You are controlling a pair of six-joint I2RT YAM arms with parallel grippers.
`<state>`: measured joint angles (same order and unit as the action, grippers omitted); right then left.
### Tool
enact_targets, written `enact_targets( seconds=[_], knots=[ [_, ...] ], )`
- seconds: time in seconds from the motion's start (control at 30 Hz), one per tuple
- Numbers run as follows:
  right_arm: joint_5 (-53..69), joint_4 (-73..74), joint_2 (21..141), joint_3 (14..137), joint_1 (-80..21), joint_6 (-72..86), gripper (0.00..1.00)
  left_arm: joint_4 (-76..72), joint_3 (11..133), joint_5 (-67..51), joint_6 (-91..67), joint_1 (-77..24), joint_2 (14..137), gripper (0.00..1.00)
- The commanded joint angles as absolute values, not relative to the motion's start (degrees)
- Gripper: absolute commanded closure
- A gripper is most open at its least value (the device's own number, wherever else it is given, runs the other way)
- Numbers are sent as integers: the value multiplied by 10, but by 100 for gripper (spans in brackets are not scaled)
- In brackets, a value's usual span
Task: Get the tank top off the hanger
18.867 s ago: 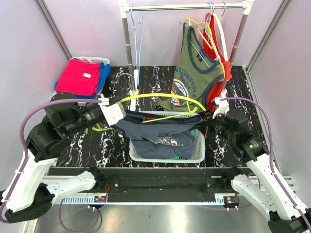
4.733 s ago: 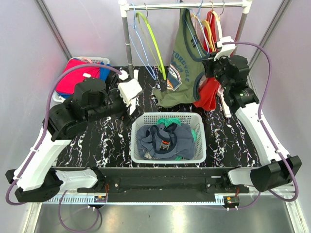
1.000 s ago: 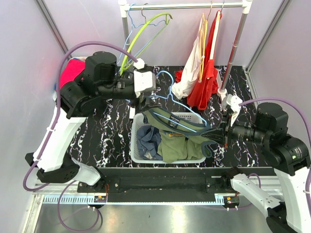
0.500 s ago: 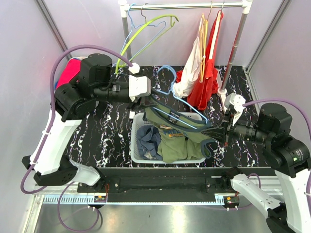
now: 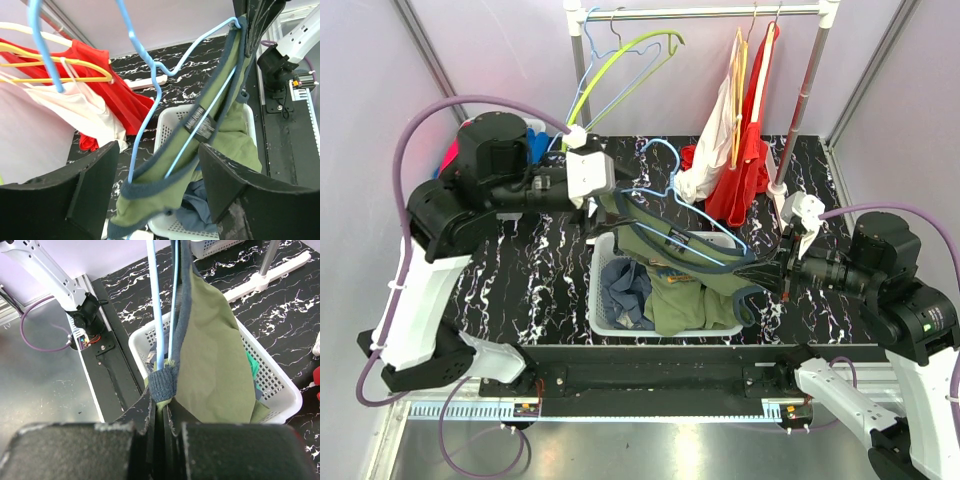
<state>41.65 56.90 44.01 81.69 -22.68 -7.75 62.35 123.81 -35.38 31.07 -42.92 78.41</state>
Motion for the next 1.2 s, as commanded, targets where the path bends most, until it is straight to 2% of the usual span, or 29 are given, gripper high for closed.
enact_targets(
  seconds=[0.0, 0.2, 0.33, 0.47, 0.53, 0.57, 0.6, 0.63, 0.73, 0.9, 0.93, 0.97, 1.13, 1.17],
  knots=[
    [443, 543, 443, 834, -231, -87, 100, 635, 1247, -319, 334, -426, 758, 31],
    [461, 535, 442, 838, -232, -84, 100, 614, 1203, -319, 331, -425, 759, 32],
    [477, 521, 444, 826, -231, -75, 100, 596, 1230, -410, 297, -419, 794, 33],
    [479, 525, 445, 830, -232, -73, 100, 584, 1244, -383, 301, -418, 811, 34],
    [469, 523, 441, 830, -231, -76, 100, 590, 1239, -403, 306, -417, 811, 42],
    [466, 520, 440, 830, -231, -78, 100, 595, 1237, -413, 310, -418, 810, 49],
    [464, 519, 441, 829, -231, -78, 100, 600, 1233, -421, 314, -417, 809, 67],
    [460, 512, 441, 829, -231, -78, 100, 605, 1224, -429, 318, -417, 808, 77],
    [438, 501, 445, 828, -231, -76, 100, 613, 1212, -420, 330, -417, 797, 100],
    [375, 479, 437, 800, -231, -63, 99, 603, 1234, -418, 318, -412, 794, 100],
    [334, 464, 433, 794, -231, -49, 96, 601, 1239, -410, 316, -412, 794, 100],
    [310, 456, 432, 781, -231, -42, 81, 595, 1239, -403, 315, -412, 795, 100],
    [123, 432, 419, 762, -231, -4, 62, 563, 1222, -315, 313, -412, 790, 99],
    [102, 432, 417, 760, -231, -3, 56, 546, 1214, -290, 314, -412, 786, 99]
  ],
)
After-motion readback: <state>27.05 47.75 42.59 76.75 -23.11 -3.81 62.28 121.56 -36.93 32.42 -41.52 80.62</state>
